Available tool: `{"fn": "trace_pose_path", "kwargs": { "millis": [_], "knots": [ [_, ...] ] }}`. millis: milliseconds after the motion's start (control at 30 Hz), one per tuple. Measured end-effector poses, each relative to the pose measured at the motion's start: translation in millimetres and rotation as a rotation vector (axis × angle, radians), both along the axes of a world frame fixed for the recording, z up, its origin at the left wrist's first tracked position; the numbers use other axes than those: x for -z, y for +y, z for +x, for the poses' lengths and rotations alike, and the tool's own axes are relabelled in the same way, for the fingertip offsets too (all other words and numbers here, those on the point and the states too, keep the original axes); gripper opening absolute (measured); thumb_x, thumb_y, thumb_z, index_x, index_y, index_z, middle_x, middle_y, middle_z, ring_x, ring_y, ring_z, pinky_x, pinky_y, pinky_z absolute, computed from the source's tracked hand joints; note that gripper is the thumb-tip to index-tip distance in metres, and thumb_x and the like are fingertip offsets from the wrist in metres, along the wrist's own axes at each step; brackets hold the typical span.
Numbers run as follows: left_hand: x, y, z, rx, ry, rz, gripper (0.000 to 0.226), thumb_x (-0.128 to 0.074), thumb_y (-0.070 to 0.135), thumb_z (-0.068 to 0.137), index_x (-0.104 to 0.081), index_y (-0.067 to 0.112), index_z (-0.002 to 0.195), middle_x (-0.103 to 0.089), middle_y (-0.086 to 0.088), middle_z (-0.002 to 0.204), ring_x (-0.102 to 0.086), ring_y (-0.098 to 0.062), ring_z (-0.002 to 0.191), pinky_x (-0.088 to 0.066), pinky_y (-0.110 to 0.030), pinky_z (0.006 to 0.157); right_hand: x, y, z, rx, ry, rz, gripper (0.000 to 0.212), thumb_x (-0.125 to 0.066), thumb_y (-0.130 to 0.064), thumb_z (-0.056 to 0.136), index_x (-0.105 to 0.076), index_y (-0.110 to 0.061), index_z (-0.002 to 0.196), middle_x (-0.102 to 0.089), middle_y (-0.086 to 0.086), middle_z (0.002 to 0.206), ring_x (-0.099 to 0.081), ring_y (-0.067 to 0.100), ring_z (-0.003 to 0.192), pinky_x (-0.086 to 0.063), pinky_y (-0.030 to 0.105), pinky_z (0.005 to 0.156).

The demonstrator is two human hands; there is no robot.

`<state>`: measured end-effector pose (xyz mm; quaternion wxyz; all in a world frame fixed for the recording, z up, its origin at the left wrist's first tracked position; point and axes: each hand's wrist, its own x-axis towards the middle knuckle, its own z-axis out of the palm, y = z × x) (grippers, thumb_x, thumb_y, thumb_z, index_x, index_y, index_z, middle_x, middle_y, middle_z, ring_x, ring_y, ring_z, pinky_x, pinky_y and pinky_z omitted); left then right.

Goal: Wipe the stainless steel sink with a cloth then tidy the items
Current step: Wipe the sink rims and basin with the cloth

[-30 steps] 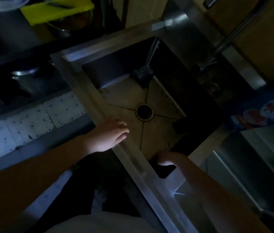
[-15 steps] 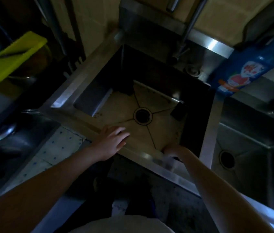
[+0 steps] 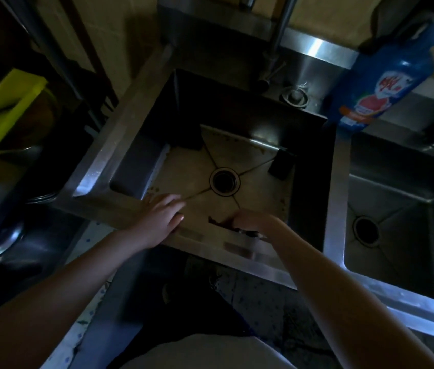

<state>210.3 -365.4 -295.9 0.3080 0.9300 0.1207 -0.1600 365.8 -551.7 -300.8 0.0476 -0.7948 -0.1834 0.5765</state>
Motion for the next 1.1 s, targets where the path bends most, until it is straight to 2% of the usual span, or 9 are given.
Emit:
{"fn": "trace_pose_path", "kwargs": {
  "millis": [200, 333, 433, 533, 600, 767, 933, 1000, 1100],
  "knots": [
    [1.7, 3.2, 16.8, -0.019, -0.04, 0.024, 0.037, -0.039, 0.032, 0.098, -0.046, 0.024, 0.134, -0.033, 0.003, 0.146, -0.034, -0.019, 0.132, -0.024, -0.036, 0.105, 6.2, -74.2, 21.0, 0.003, -0.046, -0.158, 0.028, -0.036, -0.016, 0.101, -0.048, -0.012, 0.076, -0.046, 0.001, 0.072, -0.041, 0.012, 0.063, -0.037, 0.021, 0.062],
    [-1.9, 9.9, 20.6, -0.022, -0.09, 0.137, 0.037, -0.039, 0.035, 0.097, -0.047, 0.027, 0.132, -0.039, 0.005, 0.143, -0.037, -0.019, 0.13, -0.025, -0.038, 0.104, 9.5, -97.6, 29.7, 0.034, -0.041, -0.247, 0.032, -0.038, -0.02, 0.1, -0.053, -0.003, 0.122, -0.059, 0.016, 0.115, -0.057, 0.028, 0.107, -0.044, 0.035, 0.092],
    [-2.9, 21.7, 18.9, -0.025, -0.104, 0.163, 0.036, -0.04, 0.035, 0.097, -0.048, 0.028, 0.132, -0.041, 0.005, 0.141, -0.038, -0.019, 0.13, -0.024, -0.039, 0.104, 17.0, -86.5, 30.0, 0.134, -0.008, -0.257, 0.042, -0.046, -0.03, 0.098, -0.048, -0.005, 0.132, -0.053, 0.016, 0.135, -0.05, 0.03, 0.126, -0.042, 0.036, 0.103],
    [-2.3, 41.5, 17.2, -0.045, -0.073, 0.159, 0.037, -0.039, 0.036, 0.097, -0.047, 0.028, 0.132, -0.04, 0.006, 0.142, -0.035, -0.018, 0.131, -0.023, -0.041, 0.106, 20.3, -44.0, 20.7, 0.254, 0.062, -0.215, 0.016, -0.054, -0.03, 0.094, -0.059, -0.015, 0.094, -0.061, 0.007, 0.091, -0.063, 0.014, 0.08, -0.049, 0.026, 0.074],
    [-2.0, 58.6, 14.3, -0.048, -0.054, 0.118, 0.036, -0.039, 0.035, 0.097, -0.047, 0.028, 0.132, -0.039, 0.006, 0.143, -0.035, -0.018, 0.131, -0.025, -0.041, 0.105, 20.9, 5.8, 8.8, 0.263, 0.113, -0.158, 0.031, -0.049, -0.026, 0.096, -0.048, -0.019, 0.066, -0.047, -0.003, 0.057, -0.043, 0.007, 0.041, -0.034, 0.018, 0.049],
    [-5.6, 106.5, 0.1, -0.004, -0.102, 0.154, 0.036, -0.048, 0.025, 0.094, -0.05, 0.023, 0.13, -0.034, 0.002, 0.146, -0.034, -0.023, 0.132, -0.02, -0.042, 0.107, 7.5, 131.7, -19.7, 0.028, 0.166, 0.091, 0.031, -0.046, -0.035, 0.097, -0.05, -0.018, 0.07, -0.045, -0.004, 0.061, -0.043, 0.005, 0.035, -0.033, 0.021, 0.052],
    [-1.8, 143.7, 3.3, 0.067, -0.003, 0.056, 0.038, -0.048, 0.015, 0.093, -0.05, 0.021, 0.131, -0.019, 0.003, 0.154, -0.022, -0.02, 0.14, -0.016, -0.042, 0.113, 11.0, 161.1, -25.7, 0.079, 0.19, 0.115, 0.028, -0.05, -0.031, 0.095, -0.054, -0.014, 0.073, -0.047, -0.003, 0.056, -0.04, 0.001, 0.025, -0.033, 0.013, 0.033],
    [0.8, 149.5, 8.1, 0.064, 0.023, -0.038, 0.037, -0.048, 0.011, 0.093, -0.051, 0.019, 0.129, -0.014, 0.004, 0.155, -0.018, -0.018, 0.142, -0.017, -0.035, 0.113, 17.9, 144.5, -25.1, 0.08, 0.157, 0.059, 0.027, -0.047, -0.026, 0.096, -0.052, -0.012, 0.074, -0.046, -0.003, 0.057, -0.041, 0.004, 0.034, -0.032, 0.016, 0.038],
    [4.9, 152.5, 16.6, 0.157, 0.015, 0.02, 0.035, -0.048, 0.018, 0.095, -0.051, 0.021, 0.129, -0.012, 0.004, 0.156, -0.006, -0.017, 0.145, -0.009, -0.046, 0.118, 25.2, 102.7, -21.8, 0.04, 0.057, -0.056, 0.028, -0.043, -0.025, 0.098, -0.053, -0.011, 0.076, -0.046, -0.001, 0.061, -0.041, 0.011, 0.052, -0.035, 0.023, 0.056]
  ]
}}
